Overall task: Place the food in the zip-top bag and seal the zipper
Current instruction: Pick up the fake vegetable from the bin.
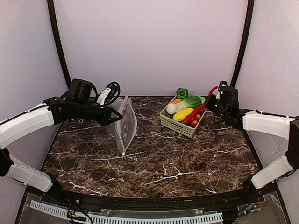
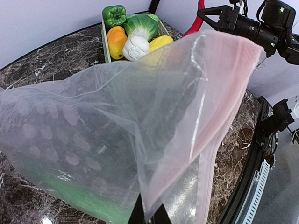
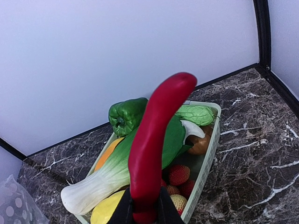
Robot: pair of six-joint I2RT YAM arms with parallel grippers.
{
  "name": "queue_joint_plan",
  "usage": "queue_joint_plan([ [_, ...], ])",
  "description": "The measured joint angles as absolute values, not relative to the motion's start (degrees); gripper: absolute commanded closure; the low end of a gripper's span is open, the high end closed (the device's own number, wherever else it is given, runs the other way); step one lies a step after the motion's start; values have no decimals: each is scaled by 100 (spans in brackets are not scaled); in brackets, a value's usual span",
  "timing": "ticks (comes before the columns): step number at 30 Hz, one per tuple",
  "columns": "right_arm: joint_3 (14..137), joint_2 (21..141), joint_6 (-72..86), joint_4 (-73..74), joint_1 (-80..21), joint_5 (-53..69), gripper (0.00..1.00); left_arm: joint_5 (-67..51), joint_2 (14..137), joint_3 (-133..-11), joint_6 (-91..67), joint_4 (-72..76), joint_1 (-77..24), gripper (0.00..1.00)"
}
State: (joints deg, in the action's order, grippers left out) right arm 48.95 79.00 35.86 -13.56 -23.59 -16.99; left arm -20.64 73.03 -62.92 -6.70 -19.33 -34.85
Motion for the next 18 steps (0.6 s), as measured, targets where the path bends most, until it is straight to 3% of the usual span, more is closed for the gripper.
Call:
queue_joint_plan([
  [18,4534,7693,2788,-2231,-3107,-3037,87,-2123,7360,-6283,-676,-1892,-3485,99],
])
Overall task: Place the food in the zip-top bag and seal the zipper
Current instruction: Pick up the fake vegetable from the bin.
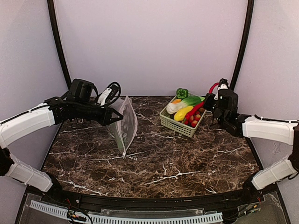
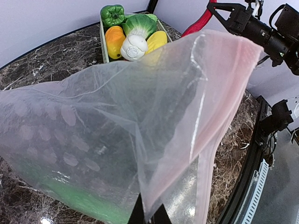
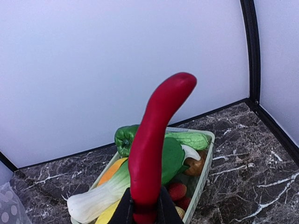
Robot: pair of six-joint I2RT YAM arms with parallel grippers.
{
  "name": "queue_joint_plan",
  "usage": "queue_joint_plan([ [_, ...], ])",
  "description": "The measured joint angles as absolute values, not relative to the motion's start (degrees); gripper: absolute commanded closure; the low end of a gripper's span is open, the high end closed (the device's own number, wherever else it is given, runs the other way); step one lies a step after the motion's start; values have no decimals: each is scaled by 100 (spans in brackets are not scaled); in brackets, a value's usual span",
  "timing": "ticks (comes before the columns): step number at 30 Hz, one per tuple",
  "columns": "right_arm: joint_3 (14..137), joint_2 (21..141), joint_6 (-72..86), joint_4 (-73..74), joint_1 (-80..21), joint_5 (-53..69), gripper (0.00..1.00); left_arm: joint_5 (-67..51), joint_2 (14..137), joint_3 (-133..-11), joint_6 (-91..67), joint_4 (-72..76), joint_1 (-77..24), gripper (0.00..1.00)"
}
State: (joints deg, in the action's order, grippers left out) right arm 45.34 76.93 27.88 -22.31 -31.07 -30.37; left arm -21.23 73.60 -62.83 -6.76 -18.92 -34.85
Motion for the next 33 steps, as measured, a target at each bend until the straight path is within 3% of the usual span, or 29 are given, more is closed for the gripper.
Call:
queue_joint_plan([
  [11,4497,7516,1767,-2788,-3533,-3352,87,-2141,7387,-6283,-683,-1894,-3485,99],
  [24,4897,8471,-132,-3719,-4434,-3850,87,-2143,7393,-6283,-685,-1894,-3485,99],
  [33,5059,8650,-744,-4064,-4508,-3968,86,-2143,7406,-6283,-685,-1894,-3485,99],
])
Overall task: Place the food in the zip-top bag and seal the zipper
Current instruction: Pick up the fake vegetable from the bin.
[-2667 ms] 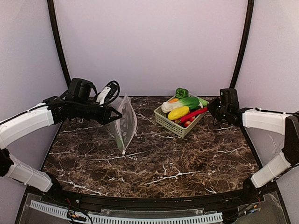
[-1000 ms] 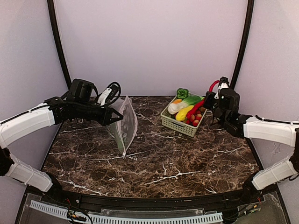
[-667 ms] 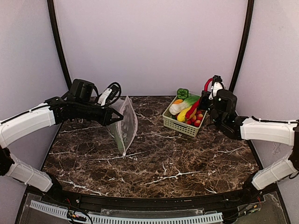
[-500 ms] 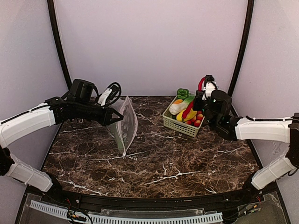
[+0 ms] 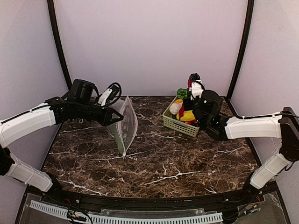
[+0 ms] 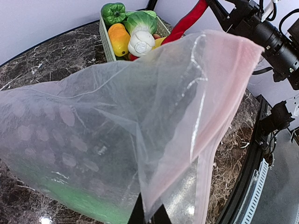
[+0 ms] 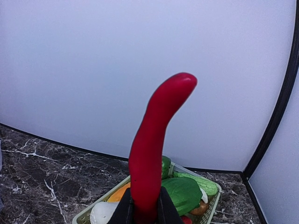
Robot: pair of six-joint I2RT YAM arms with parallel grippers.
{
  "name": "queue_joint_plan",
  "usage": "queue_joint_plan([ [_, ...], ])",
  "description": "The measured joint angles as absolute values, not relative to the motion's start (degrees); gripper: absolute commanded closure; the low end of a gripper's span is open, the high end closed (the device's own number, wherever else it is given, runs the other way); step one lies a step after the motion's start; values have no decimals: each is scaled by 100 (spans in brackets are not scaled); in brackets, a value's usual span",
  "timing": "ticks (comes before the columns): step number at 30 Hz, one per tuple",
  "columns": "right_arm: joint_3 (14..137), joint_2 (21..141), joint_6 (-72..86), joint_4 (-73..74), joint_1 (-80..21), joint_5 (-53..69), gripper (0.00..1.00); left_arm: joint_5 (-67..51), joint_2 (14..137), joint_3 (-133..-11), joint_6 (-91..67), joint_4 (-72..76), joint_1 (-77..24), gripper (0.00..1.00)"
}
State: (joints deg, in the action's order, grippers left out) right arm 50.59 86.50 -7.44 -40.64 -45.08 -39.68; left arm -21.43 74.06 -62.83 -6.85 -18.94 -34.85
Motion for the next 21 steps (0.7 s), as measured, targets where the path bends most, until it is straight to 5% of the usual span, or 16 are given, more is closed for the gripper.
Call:
queue_joint_plan([
  [21,5494,9574,-2226,-4919,-4578,-3623,87,-2143,7575,-6283,-685,-1894,-3487,99],
])
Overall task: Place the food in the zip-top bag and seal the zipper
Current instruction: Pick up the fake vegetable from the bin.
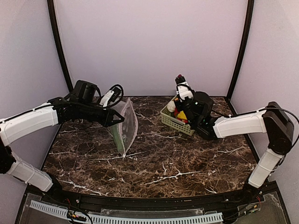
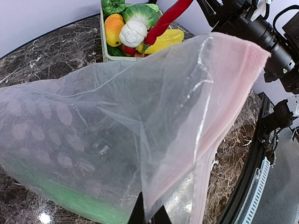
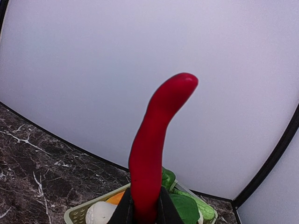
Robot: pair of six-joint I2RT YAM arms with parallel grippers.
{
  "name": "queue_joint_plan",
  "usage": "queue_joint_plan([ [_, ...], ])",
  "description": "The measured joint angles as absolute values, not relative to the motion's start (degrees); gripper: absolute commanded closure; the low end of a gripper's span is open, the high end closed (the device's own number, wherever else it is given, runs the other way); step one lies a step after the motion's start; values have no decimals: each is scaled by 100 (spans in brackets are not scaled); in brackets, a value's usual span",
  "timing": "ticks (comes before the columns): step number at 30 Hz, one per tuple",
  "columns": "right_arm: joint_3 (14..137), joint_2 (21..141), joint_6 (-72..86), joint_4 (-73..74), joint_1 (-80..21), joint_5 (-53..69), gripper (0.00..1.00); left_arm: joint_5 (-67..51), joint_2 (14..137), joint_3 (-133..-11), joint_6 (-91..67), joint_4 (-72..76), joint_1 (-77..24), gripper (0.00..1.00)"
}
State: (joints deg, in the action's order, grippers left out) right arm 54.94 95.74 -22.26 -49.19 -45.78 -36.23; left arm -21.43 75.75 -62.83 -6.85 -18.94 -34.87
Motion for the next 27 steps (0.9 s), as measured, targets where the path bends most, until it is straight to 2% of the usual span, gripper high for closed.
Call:
queue_joint_plan([
  [15,5492,9749,-2383,-5179,-4611,-3647,85,-2189,7789,-6283,-690,-1894,-3485,99],
  [27,5481,8427,-1791,-4665,-4611,-3562,84,-2206,7843,-6283,-694,-1896,-3485,99],
])
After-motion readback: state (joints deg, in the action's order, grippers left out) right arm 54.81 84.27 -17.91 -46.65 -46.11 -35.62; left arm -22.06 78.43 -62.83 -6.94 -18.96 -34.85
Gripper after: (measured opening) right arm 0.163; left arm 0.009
